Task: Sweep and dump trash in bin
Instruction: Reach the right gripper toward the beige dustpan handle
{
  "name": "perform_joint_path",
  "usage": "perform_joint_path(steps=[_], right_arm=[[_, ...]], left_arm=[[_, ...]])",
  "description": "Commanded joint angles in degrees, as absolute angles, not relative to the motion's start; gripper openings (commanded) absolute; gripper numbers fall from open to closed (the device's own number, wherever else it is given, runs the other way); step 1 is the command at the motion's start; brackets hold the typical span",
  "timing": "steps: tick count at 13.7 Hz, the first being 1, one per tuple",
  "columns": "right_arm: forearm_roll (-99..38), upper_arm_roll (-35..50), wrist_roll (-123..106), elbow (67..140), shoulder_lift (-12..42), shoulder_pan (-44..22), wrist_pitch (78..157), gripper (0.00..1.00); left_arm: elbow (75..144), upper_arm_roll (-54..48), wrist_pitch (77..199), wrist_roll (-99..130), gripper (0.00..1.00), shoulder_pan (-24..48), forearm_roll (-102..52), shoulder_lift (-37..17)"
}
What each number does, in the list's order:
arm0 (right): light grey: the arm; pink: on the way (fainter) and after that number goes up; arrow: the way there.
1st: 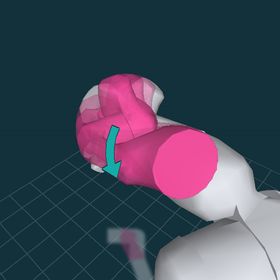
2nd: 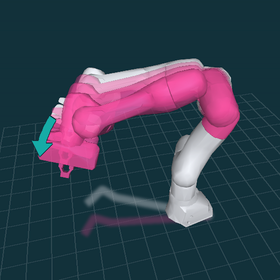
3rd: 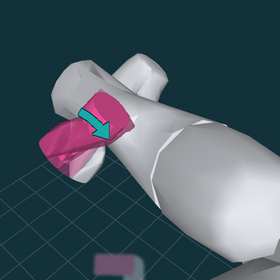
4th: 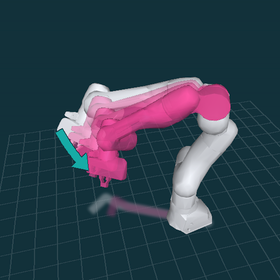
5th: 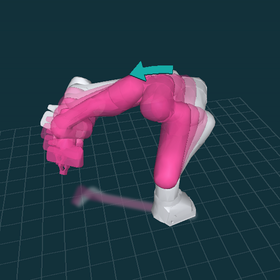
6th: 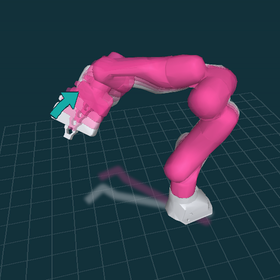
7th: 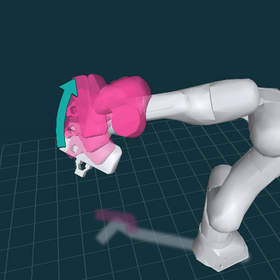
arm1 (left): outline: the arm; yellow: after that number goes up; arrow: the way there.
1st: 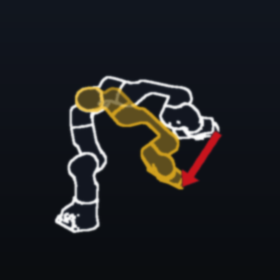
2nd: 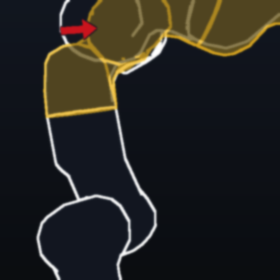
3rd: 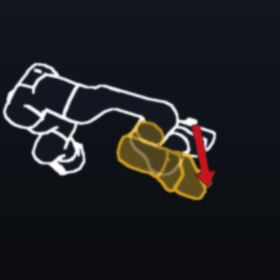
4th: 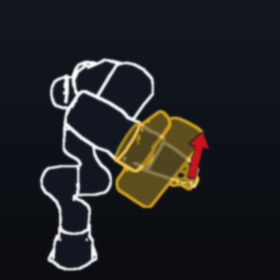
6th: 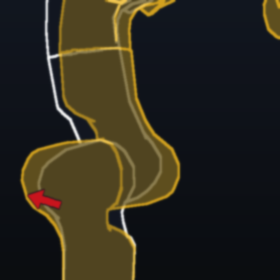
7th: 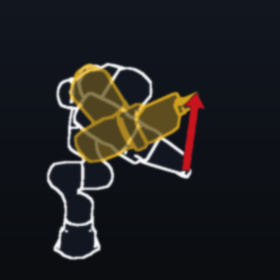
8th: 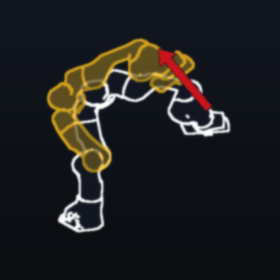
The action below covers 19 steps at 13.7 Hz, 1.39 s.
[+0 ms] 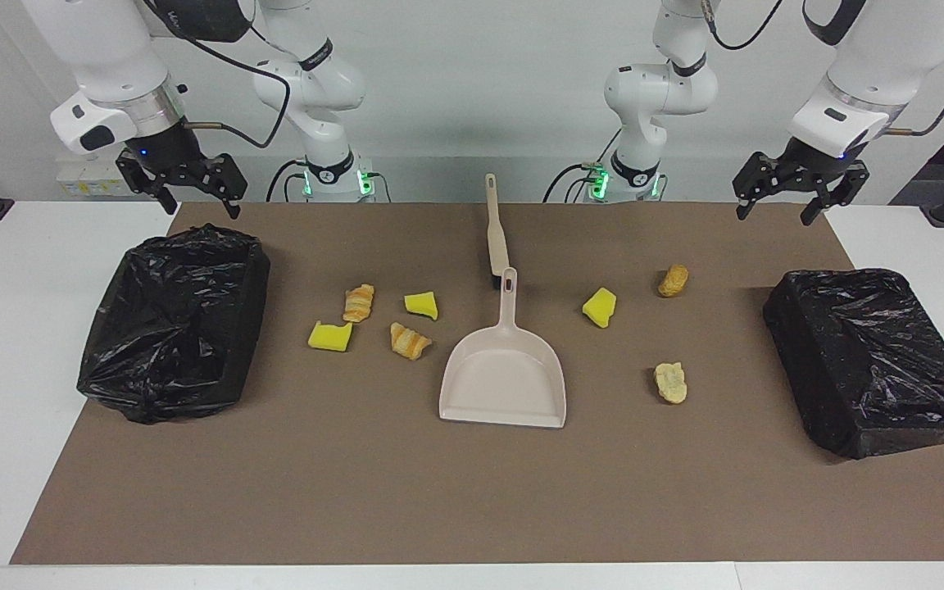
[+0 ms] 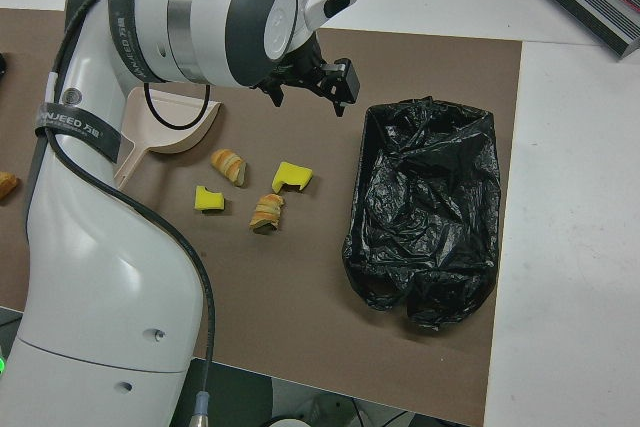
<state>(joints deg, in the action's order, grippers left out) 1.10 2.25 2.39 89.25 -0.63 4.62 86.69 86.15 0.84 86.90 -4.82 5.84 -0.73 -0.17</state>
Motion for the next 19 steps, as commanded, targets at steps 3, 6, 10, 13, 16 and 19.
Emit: perform_joint_path(steps=[3, 6, 10, 13, 16, 19], right_arm=[[0.09, 2.02, 2.9, 89.74, -1.05, 4.31, 84.47, 1.0], [0.0, 2.02, 2.73, 90.09, -1.32, 4.22, 84.38, 1.0], [0.26, 3.34, 0.62, 90.35, -1.32, 2.38, 84.38, 1.0], [-0.09, 3.69, 1.23, 90.09, 1.48, -1.04, 85.6, 1.0], [-2.63, 3.78, 4.29, 89.91, 5.26, -4.65, 89.11, 1.0], [-2.55, 3.78, 10.78, 89.3, 8.86, -9.48, 93.41, 1.0]], left_arm=[[87.01, 1.58, 87.45, -4.48, 1.0, 6.5, -1.14, 0.7], [87.1, 1.58, 87.45, -4.48, 1.0, 6.5, -1.14, 0.7], [87.01, 1.58, 87.45, -4.48, 1.0, 6.5, -1.14, 0.7], [87.01, 1.58, 87.45, -4.48, 1.0, 6.5, -1.14, 0.7], [87.01, 1.58, 87.45, -4.48, 1.0, 6.5, -1.14, 0.7], [87.01, 1.58, 87.45, -4.48, 1.0, 6.5, -1.14, 0.7]])
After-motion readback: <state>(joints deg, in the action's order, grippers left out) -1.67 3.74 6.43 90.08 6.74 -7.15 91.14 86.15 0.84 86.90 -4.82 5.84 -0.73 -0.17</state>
